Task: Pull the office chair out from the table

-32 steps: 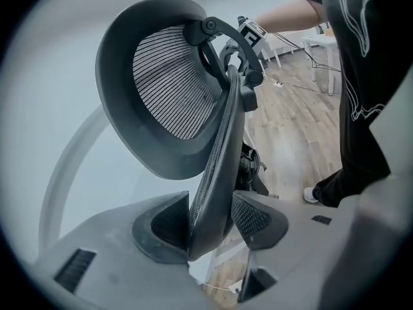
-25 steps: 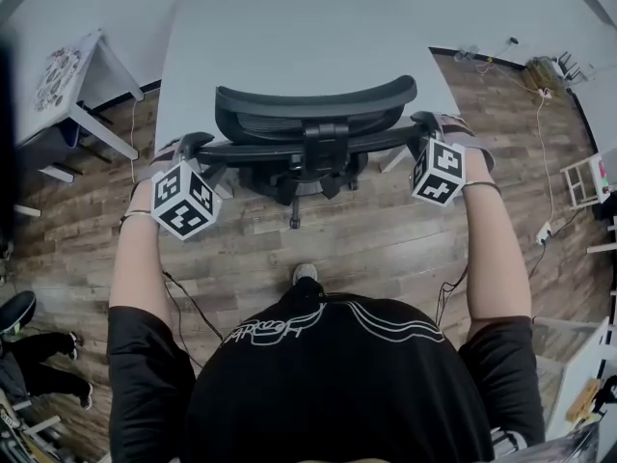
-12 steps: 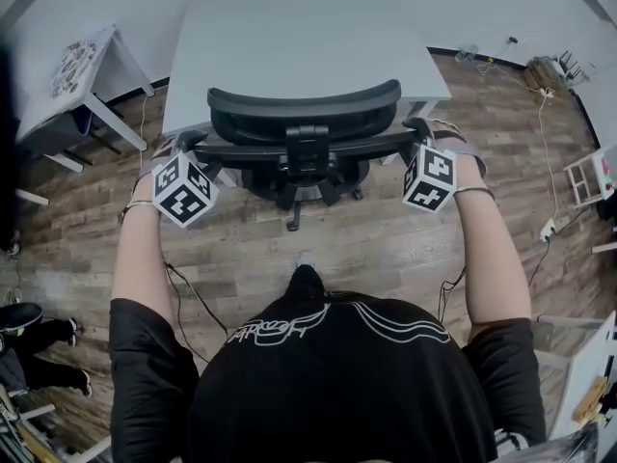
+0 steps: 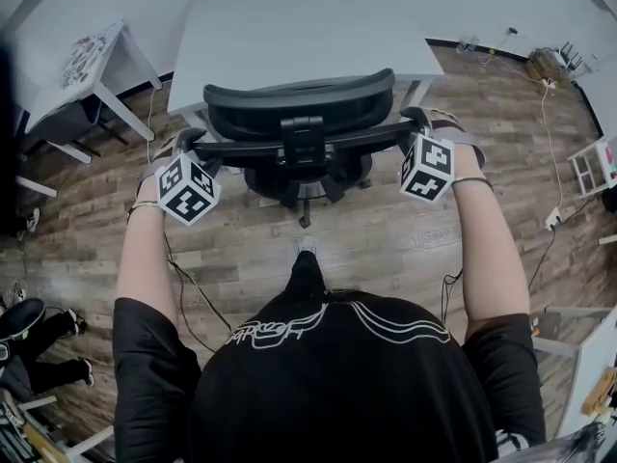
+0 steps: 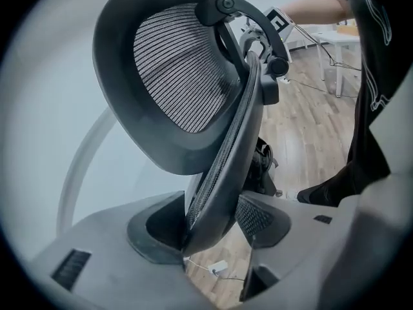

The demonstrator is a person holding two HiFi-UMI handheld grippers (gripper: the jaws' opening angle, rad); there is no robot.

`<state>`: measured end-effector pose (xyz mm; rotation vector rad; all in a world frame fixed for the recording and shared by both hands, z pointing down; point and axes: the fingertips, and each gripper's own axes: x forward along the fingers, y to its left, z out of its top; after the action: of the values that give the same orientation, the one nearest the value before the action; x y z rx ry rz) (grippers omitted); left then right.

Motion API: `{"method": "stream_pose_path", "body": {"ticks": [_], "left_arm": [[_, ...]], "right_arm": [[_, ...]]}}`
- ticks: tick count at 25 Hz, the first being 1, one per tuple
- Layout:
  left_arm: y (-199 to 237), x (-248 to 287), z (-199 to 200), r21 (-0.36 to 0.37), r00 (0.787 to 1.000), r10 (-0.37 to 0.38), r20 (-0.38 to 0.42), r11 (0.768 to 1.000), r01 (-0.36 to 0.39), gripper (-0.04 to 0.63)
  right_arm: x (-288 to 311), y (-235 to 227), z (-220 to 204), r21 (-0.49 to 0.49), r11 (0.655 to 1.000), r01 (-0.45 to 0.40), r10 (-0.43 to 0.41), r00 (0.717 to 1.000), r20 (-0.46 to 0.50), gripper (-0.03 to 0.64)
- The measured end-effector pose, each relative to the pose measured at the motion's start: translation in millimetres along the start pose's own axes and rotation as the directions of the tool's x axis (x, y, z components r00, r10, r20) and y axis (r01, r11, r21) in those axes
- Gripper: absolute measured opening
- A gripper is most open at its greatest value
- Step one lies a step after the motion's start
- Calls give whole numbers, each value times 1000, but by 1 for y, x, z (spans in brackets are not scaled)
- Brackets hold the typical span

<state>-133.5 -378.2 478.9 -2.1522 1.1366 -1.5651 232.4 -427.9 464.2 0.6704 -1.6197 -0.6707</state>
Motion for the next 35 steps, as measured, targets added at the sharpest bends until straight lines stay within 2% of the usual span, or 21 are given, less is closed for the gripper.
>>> {"method": "stream_pose_path", "body": {"ticks": [4,10,17,25,31,35], "left_arm": [[-29,-19,-24,-2,1000,6,-19,1000,-6,230],[-25,-35,-19,-16,999,-12,-45,1000,11,232],[-29,-47,-20,-13,999,-19,-40,1000,19,233],[-28,-52,-16,-5,1000,-16,0,1000,16,236],[-62,-90,-54,25,999,-11,40,1000,10,235],[-73,-105,-64,49,998,-13,60,999,10,235]], "right_arm": [[-21,35,11,10,1000,26,-26,999,25,211],[-36,27,14,19,1000,15,-16,998,61,215],[-47,30,16,17,1000,-10,9,997,75,215],[-56,36,13,29,999,-45,45,999,-1,215],[-96,89,37,59,997,-42,46,997,-69,215],[-114,107,44,81,996,-32,40,995,-89,215]]}}
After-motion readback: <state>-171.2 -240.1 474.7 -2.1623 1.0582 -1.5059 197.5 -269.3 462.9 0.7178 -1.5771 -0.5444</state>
